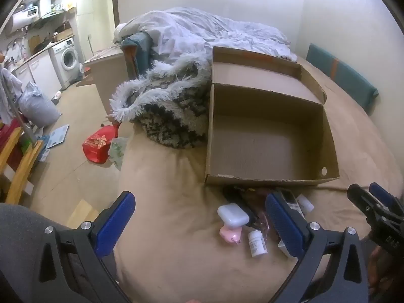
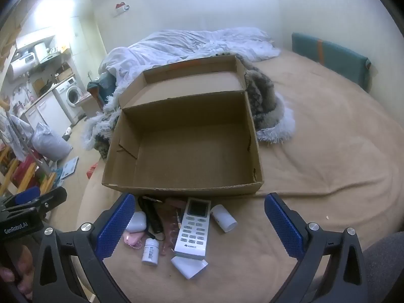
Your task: Organize rigid objects
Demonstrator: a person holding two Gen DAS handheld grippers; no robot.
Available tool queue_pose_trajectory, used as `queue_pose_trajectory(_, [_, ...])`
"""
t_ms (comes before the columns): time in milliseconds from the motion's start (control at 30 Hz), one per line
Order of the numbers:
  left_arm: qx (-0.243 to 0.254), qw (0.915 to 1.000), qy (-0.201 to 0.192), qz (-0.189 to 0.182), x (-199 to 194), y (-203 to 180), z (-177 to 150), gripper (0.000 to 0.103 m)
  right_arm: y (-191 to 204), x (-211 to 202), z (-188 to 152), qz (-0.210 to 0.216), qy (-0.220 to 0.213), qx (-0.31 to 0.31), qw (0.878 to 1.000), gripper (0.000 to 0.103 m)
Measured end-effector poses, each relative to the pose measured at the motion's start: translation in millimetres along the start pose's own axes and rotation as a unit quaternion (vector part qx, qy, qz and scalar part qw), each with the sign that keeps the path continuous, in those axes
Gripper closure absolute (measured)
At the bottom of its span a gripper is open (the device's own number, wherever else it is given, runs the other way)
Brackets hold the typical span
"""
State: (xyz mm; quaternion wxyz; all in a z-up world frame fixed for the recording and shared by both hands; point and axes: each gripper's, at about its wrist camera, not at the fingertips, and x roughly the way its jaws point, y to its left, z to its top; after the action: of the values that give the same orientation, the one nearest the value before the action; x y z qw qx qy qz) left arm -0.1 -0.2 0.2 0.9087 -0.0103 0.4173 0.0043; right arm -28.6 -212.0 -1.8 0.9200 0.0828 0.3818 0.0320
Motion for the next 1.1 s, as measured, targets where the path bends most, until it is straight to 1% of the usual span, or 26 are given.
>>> queue_pose_trajectory(67, [-0.007,0.9999,-0.004,-0.007,-0.5,1.0,-0.3,0.0,0.3,0.1,-0.2,0.0,-0.001,-0.001,1.0,0.0])
queue_pose_trajectory(300, [-0.003,0.9999,-0.005,-0.008,-4.0,3.8,-0.5,0.0,1.4,1.0,-0.7,-0.002,0.0,-0.002,1.0,0.0])
queue_pose_trajectory(1100, [-0.001,1.0,-0.005,-0.002,0.3,-5.0,2.1,0.0,1.1,0.3,-0.1,-0.005,-0.001,-0.005,1.0,0.0])
